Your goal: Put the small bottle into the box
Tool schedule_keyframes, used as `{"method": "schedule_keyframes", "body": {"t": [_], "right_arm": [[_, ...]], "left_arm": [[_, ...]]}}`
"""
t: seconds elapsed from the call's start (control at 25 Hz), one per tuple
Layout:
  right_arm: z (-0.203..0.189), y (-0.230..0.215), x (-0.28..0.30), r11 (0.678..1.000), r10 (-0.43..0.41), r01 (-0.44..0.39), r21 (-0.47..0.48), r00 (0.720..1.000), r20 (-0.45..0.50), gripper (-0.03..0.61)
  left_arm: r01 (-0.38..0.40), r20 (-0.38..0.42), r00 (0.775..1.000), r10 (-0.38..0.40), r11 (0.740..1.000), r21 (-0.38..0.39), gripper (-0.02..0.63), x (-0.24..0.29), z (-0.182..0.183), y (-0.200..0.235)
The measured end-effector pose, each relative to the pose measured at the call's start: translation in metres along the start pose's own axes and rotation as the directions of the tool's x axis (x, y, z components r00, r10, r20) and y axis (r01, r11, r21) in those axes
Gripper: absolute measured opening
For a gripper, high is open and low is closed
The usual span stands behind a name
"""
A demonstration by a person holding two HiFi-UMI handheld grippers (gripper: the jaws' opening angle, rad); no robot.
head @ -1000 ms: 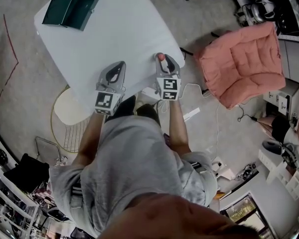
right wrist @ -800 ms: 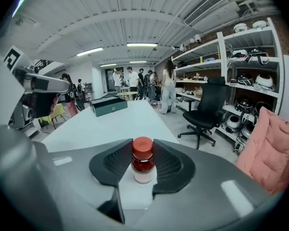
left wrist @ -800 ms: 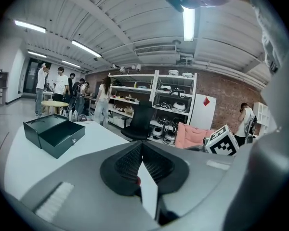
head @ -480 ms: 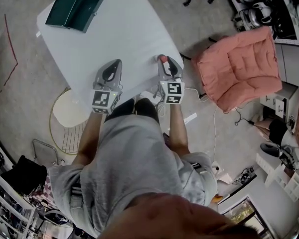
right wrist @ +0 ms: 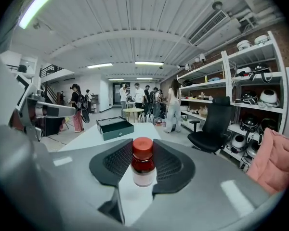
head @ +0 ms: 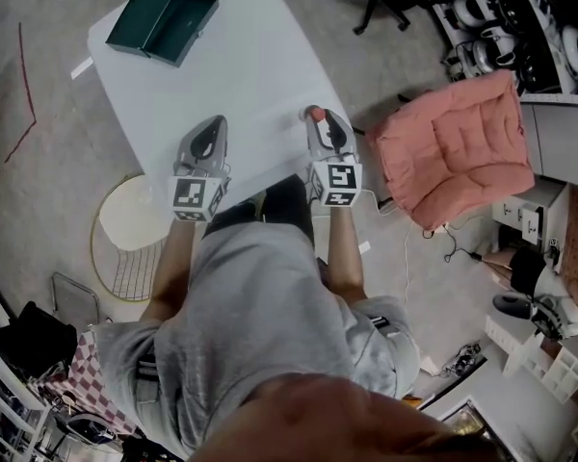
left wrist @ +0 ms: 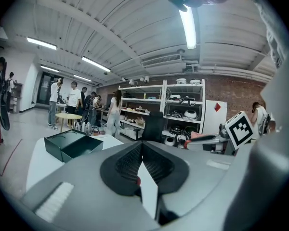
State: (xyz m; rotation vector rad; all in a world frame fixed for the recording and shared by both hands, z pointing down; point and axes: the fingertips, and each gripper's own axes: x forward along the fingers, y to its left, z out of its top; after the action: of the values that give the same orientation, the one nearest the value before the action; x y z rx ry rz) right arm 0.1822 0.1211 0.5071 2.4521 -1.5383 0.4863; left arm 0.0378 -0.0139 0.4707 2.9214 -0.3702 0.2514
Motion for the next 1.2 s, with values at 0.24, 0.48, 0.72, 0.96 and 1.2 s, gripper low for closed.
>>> {"method": "schedule_keyframes", "body": {"t": [0.24,0.48,0.72,0.96,1.2], "right_arm": [[0.035,0.012,0.002,0.998,0.062,-0.061,-0.028,0.997,0.055,0.131],[0.053,0.035,0.016,0.989,0.143,-0.139,-0.059,0.987,0.072,0.130],[0.069,0.067,0.034,0.971,0.227,-0.218,-0.098,0.970,0.085,0.131],[0.084,0.099,0.059,0.943,0.317,-0.304,-0.136,0.944,0.087,0.131],[0.095,0.128,0.086,0.892,0.431,-0.412,-0.184,0.900,0.072,0.131]], "left_arm": [[-0.083,0.041,0.996,0.083,0.997,-0.005,0.011,-0.014,0.017,0.015],[-0.158,0.065,0.985,0.158,0.987,-0.003,0.011,-0.030,0.027,0.035],[-0.239,0.079,0.968,0.240,0.971,-0.018,0.011,-0.048,0.029,0.056],[-0.314,0.101,0.944,0.315,0.949,-0.034,0.011,-0.061,0.032,0.081],[-0.423,0.108,0.897,0.429,0.903,-0.072,0.011,-0.071,0.028,0.109]]}}
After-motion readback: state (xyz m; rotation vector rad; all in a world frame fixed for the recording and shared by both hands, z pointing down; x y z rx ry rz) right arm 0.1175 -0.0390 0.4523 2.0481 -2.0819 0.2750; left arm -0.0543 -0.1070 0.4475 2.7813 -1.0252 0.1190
